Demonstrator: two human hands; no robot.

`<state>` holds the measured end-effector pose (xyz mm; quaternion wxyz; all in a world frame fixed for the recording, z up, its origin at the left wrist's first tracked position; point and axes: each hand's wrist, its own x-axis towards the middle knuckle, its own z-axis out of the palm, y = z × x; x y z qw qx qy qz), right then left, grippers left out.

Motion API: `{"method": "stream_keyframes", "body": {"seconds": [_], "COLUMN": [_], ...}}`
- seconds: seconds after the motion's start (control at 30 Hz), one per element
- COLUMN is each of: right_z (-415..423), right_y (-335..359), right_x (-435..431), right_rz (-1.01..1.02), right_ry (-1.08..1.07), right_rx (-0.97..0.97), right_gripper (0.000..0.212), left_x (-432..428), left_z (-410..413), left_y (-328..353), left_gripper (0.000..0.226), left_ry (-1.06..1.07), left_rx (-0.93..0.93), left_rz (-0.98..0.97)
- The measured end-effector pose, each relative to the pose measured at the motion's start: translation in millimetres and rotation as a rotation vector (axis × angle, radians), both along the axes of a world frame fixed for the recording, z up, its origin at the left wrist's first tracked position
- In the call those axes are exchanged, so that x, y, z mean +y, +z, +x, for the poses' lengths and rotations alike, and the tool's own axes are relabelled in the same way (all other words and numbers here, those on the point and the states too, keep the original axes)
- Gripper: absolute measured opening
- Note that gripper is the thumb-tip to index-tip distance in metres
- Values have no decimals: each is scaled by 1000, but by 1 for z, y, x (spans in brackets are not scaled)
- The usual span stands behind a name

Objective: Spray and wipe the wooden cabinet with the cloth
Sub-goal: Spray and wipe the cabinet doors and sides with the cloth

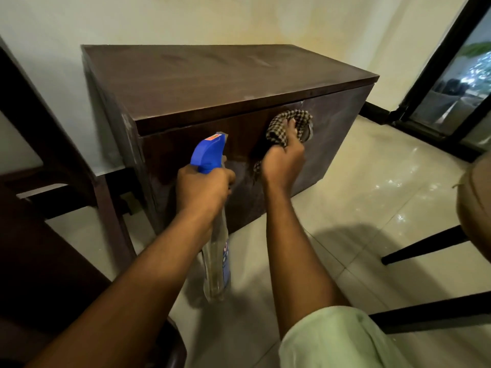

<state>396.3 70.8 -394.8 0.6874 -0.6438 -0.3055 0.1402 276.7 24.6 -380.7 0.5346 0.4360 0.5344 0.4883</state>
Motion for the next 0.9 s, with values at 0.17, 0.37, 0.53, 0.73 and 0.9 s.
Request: {"method": "stream_keyframes", "body": {"seconds": [0.17,0.37,0.53,0.73,0.9], "right_z": [22,46,47,6,5], "right_y": [6,19,22,1,-23], "right_x": [-3,-17,-22,-7,-8], "right_rz": [49,-83,-70,-219,-257], "right_ry": [-31,106,176,191,186], "right_rx": [149,341,393,-126,-395], "right_gripper": [42,40,36,74,77], "left_x": [2,1,-4,-12,-11], "left_z": [6,13,17,20,20], "left_y": [0,7,19,28,28], "left_gripper": [24,32,34,31,32], "left_ry": [0,-5,-21,-45,-42], "left_rx": [-21,-31,-38,-40,-60], "left_rz": [-1,8,26,22,14]}}
